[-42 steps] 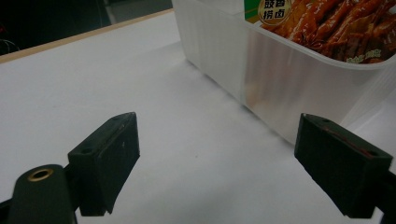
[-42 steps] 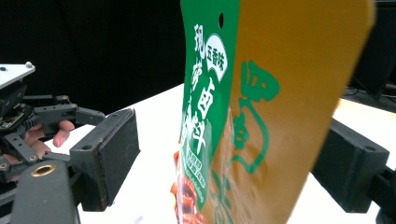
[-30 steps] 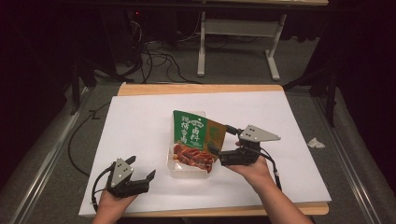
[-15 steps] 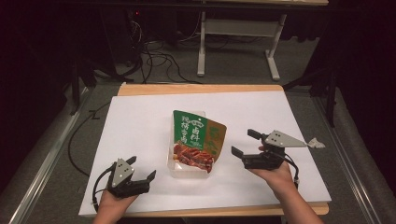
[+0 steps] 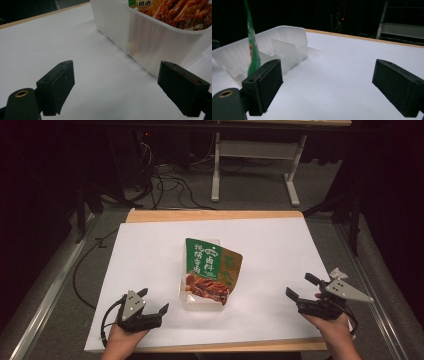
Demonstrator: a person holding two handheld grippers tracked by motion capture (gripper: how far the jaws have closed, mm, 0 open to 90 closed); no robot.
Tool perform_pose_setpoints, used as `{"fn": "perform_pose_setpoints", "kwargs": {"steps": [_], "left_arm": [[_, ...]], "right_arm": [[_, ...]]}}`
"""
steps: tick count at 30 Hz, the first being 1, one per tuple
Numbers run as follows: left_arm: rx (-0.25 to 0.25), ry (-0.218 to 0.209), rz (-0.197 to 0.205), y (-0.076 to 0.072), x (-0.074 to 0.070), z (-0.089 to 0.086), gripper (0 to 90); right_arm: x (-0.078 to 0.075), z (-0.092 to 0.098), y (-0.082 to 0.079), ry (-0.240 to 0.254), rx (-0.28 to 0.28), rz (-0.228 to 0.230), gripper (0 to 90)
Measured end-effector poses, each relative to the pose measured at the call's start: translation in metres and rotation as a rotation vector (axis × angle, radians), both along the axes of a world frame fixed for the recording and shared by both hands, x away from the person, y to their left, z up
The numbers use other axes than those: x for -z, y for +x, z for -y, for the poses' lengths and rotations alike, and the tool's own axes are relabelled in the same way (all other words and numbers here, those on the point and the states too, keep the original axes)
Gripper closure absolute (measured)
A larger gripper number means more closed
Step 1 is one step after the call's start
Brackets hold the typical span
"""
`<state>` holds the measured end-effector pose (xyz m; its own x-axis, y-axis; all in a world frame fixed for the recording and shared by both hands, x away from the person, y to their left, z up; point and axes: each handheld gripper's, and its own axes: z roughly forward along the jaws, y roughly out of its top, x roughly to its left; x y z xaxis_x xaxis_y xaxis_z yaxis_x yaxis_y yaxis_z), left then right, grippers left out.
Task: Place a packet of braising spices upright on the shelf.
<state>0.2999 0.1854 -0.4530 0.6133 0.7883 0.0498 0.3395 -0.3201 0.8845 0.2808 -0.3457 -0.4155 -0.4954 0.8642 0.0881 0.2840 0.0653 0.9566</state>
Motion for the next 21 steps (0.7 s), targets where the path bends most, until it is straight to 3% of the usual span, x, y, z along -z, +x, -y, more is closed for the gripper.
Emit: {"fn": "perform_pose_setpoints", "kwargs": {"steps": [5, 12, 21], "left_arm": [[0.014, 0.012, -0.004, 0.002, 0.001, 0.003, 14.5], [0.014, 0.013, -0.007, 0.002, 0.002, 0.005, 14.4], [0.019, 0.013, -0.004, 0.001, 0.001, 0.004, 14.4]], "right_arm": [[0.013, 0.005, -0.001, -0.003, 0.018, -0.020, 10.6], [0.020, -0.003, 0.004, -0.036, -0.018, -0.028, 10.8], [0.022, 0.004, 0.005, -0.003, 0.008, -0.049, 12.3]]}}
